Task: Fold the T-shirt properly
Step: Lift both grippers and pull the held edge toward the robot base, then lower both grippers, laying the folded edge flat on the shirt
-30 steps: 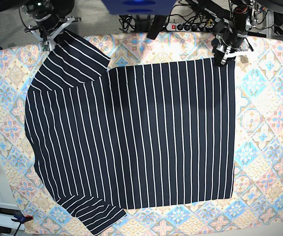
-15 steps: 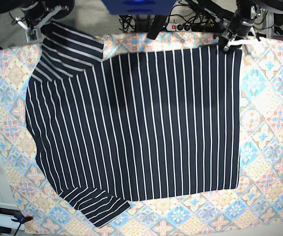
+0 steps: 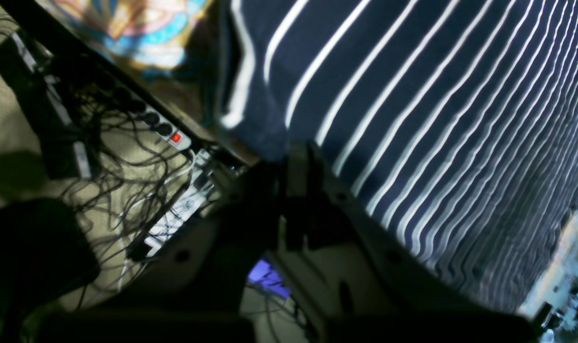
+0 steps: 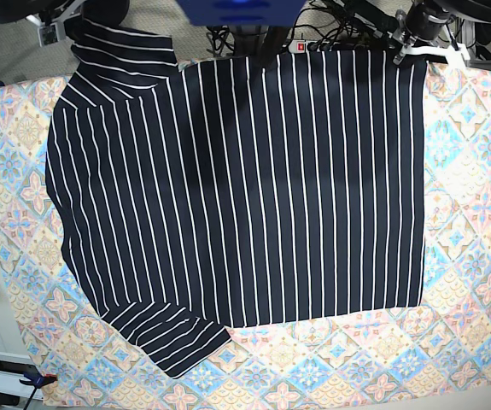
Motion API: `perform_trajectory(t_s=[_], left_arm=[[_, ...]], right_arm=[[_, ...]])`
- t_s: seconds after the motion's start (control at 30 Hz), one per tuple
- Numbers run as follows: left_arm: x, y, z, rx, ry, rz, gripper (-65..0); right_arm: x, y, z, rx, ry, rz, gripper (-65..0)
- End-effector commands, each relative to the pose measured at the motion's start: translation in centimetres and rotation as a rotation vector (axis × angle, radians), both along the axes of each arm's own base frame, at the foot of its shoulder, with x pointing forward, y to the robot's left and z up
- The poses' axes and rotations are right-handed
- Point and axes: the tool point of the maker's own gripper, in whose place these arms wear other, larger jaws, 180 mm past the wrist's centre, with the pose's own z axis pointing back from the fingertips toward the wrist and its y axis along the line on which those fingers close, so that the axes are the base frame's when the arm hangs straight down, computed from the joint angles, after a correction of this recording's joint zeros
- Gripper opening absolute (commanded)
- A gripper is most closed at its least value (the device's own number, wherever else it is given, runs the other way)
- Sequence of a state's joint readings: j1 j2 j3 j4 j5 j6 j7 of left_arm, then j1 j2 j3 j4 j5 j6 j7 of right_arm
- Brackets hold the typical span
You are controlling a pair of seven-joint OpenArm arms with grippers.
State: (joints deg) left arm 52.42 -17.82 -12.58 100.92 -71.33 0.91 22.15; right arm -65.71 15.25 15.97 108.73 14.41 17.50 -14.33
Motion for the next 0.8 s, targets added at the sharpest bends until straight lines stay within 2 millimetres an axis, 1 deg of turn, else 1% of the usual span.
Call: perform_trajectory(t_s=[0.0,0.07,0.17,0.3,0.37,0.6,0.77], left_arm=[[1.1,-0.1,1.5,0.007,-0.054,-0.019,-65.0],[2.2,-0.2,2.5,0.026,-0.092,-0.039,-65.0],[4.1,0.0,3.6,0.061,-0.147,-0.055,-65.0],[6.1,0.1,4.3,0.066,-0.200,-0.051,-65.0],[7.0,0.1,4.7,0.066,-0.223,-0.050,-65.0],[11.2,0.2,6.5,0.074,-0.336,-0.044,-65.0],[13.8,0.5,7.8,0.136,-0.399,-0.071,-65.0]], right_arm=[[0.6,-0.6,1.0,-0.019,-0.033,0.011,-64.7],[1.3,-0.7,1.4,-0.024,-0.051,0.017,-64.7],[3.8,-0.4,2.1,-0.024,-0.120,0.025,-64.7],[6.9,-0.4,2.7,-0.025,-0.204,0.026,-64.7],[8.2,-0.4,3.0,-0.026,-0.236,0.026,-64.7],[13.5,-0.6,4.3,-0.035,-0.349,0.019,-64.7],[17.1,-0.6,5.3,-0.041,-0.405,0.012,-64.7]])
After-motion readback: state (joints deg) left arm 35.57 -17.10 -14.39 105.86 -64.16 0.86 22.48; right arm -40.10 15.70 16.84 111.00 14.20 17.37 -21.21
